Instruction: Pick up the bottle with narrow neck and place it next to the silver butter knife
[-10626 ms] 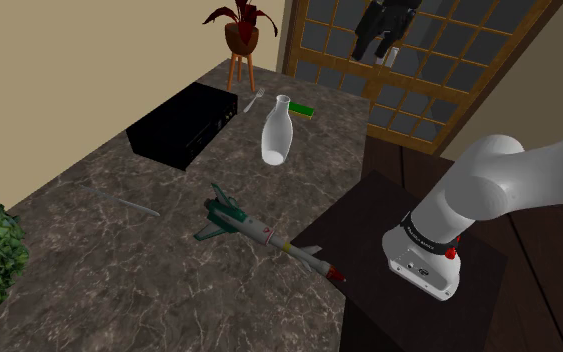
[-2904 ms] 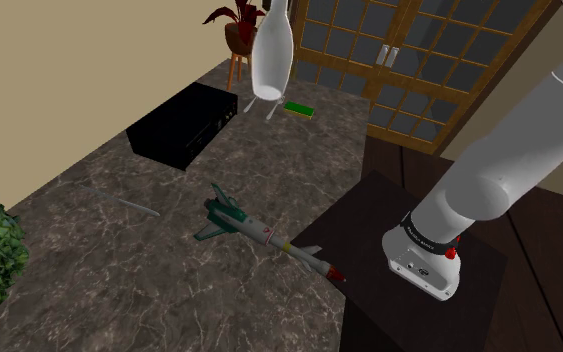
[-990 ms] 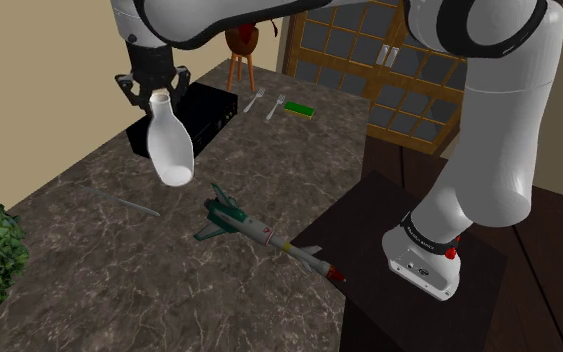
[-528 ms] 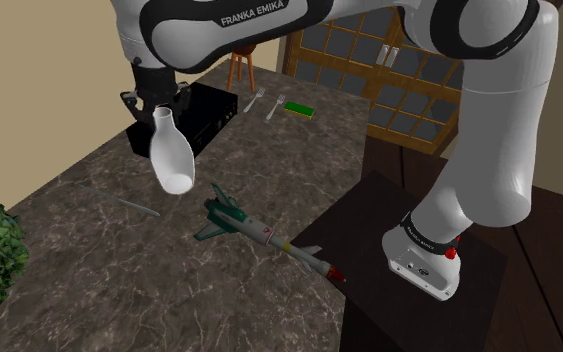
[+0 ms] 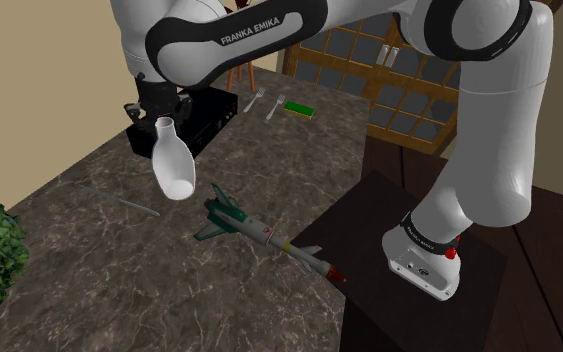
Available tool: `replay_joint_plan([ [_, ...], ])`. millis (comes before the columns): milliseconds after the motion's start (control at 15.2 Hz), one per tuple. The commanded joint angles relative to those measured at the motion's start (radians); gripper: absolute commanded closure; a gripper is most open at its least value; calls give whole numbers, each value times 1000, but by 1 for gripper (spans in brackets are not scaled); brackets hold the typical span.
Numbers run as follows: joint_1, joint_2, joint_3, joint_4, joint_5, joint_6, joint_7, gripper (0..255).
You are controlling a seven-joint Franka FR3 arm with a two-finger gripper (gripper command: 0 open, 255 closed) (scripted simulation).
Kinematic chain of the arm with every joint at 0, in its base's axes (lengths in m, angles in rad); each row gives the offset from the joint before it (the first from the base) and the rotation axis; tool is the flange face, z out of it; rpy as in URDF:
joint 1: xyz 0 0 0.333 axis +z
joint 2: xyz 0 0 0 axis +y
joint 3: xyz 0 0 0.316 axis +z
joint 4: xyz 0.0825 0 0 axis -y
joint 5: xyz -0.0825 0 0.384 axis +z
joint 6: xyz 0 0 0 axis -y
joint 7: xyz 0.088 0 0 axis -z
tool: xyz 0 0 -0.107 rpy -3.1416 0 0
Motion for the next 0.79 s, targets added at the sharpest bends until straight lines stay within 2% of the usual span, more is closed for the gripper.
replay_joint_plan([
  [0,0,0,0,-1,0,1,0,255],
  [198,0,0,0,-1,0,1,0,255],
  [264,0,0,0,-1,0,1,0,0],
  [594,0,0,0,-1,0,1,0,0],
  [726,0,-30,8,21,13,-49,-8,0],
])
